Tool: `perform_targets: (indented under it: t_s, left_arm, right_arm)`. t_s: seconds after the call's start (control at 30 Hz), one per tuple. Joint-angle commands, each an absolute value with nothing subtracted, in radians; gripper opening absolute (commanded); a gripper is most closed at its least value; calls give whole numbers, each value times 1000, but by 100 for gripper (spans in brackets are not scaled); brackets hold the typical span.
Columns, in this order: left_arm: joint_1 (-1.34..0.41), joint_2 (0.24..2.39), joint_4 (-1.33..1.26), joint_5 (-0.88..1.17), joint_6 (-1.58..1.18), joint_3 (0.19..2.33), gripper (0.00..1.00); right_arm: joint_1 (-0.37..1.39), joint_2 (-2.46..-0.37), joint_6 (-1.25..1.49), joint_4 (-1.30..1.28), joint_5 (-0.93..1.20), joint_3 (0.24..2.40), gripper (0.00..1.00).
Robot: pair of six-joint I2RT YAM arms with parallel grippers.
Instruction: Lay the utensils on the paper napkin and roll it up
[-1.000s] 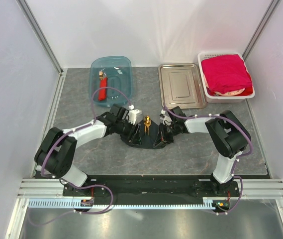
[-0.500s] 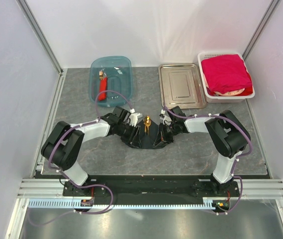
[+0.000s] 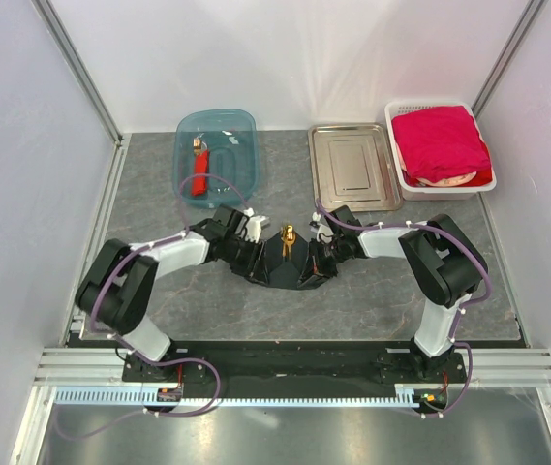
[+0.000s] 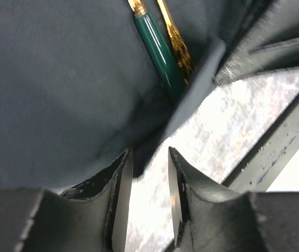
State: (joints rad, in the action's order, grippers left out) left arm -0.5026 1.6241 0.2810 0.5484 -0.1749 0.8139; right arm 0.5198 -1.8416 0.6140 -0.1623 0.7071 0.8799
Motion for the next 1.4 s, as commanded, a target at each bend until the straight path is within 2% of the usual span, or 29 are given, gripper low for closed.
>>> perform_targets:
  t_s: [0.0, 0.13, 0.3, 0.4, 0.87, 1.37]
  left_arm:
    - [-491, 1462, 245, 541, -121, 773, 42]
    - [-495, 1434, 239, 641, -138, 767, 42]
    - [-540, 1489, 218, 721, -207, 784, 36]
    - [-545, 1549, 190, 723, -229, 808, 32]
    - [-519, 1716, 189, 658, -317, 841, 29]
    - [-380, 1669, 321, 692, -269, 785, 28]
  right_arm:
    - [518, -1861, 578, -190, 637, 897, 0]
    - [519, -1859, 577, -192, 635, 897, 0]
    - [518, -1864, 575, -193, 635, 899, 0]
    - [520, -1868, 575, -193, 635, 900, 0]
    - [520, -1871, 566, -204, 623, 899, 0]
    - [518, -1871, 537, -222, 595, 913, 0]
